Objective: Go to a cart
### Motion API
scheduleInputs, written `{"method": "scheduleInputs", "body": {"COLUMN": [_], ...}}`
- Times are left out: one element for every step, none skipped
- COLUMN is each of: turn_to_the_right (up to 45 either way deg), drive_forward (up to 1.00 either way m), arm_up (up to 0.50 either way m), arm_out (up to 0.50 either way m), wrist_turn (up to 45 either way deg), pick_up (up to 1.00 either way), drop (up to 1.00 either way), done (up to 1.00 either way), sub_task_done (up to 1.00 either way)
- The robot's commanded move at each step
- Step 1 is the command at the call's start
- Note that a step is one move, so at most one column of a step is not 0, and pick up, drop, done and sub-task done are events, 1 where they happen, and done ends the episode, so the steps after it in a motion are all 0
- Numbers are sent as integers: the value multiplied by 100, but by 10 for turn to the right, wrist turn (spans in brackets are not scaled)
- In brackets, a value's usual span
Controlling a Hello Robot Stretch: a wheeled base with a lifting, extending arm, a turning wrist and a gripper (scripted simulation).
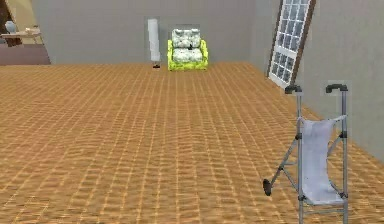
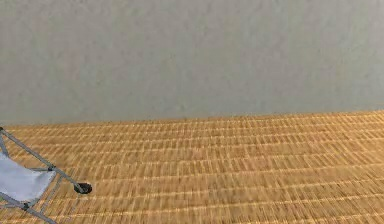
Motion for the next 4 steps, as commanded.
{"method": "scheduleInputs", "body": {"turn_to_the_right": [-180, 0, -180, 0], "drive_forward": [0, 15, 0, 65], "arm_up": [0, 0, 0, 0], "arm_out": [0, 0, 0, 0], "wrist_turn": [0, 0, 0, 0], "pick_up": [0, 0, 0, 0], "drop": [0, 0, 0, 0], "done": [0, 0, 0, 0], "sub_task_done": [0, 0, 0, 0]}}
